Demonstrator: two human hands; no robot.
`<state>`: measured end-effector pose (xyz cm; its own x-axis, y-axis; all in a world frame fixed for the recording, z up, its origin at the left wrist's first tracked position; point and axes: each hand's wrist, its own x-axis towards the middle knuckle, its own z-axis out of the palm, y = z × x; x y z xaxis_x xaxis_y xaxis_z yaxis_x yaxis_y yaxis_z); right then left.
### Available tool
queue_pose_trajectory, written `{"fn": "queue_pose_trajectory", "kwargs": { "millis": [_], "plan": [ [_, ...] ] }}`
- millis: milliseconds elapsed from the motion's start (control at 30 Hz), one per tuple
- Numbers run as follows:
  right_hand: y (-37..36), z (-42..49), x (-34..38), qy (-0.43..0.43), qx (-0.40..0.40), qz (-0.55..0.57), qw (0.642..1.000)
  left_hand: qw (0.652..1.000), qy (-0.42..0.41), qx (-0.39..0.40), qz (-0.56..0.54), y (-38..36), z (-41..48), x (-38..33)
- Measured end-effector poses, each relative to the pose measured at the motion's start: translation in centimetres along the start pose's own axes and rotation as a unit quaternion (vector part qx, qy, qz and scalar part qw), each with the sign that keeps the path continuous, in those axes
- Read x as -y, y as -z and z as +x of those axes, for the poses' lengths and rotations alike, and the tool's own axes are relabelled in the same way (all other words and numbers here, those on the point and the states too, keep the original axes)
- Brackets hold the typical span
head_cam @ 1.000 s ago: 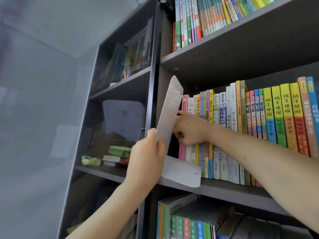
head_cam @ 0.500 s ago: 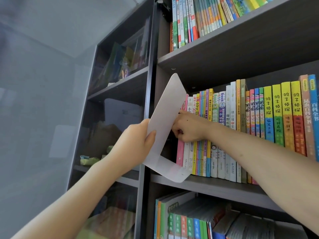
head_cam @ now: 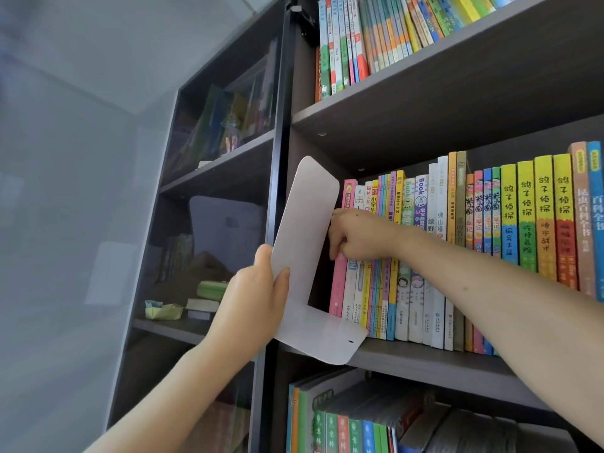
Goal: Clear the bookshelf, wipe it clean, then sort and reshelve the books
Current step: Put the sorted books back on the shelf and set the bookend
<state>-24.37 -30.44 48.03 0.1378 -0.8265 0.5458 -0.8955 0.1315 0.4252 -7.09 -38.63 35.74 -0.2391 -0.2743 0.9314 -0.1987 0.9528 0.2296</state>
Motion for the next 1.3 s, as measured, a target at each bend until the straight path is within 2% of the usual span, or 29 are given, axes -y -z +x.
{"fn": "queue_pose_trajectory", "kwargs": {
  "millis": [100,400,567,633,733,833,1100,1300],
  "plan": [
    [0.6,-0.4,-0.1,-0.025,0.007,0.008,1.000,1.000,0.007,0.007,-0.013,0.3,-0.2,0.0],
    [1.4,-1.5,0.0,-0.038,0.014,0.025,0.999,0.997,-0.004,0.052,0.055,0.6,2.2,-1.7],
    [1.3,-1.5,-0.1,-0.032,0.034,-0.007,0.999,0.997,0.063,0.046,-0.006,1.0,3.2,-1.3],
    [1.4,-1.5,0.3,0.012,0.070,-0.098,0.993,0.997,0.071,0.032,-0.012,1.0,2.9,-1.1],
    [0.1,-1.8,1.9,0.072,0.156,-0.303,0.937,0.998,0.055,-0.003,-0.005,1.2,2.4,-1.2],
    [-2.7,-2.5,4.1,0.098,0.200,-0.364,0.905,0.998,0.047,-0.030,-0.011,1.8,1.8,-1.2],
    [-4.5,-3.2,5.0,0.166,0.220,-0.327,0.904,0.996,0.070,-0.034,-0.035,2.1,1.2,-0.8],
    [-4.5,-2.6,4.4,0.172,0.216,-0.288,0.917,0.993,0.096,-0.033,-0.054,1.2,0.9,-0.6]
  ]
}}
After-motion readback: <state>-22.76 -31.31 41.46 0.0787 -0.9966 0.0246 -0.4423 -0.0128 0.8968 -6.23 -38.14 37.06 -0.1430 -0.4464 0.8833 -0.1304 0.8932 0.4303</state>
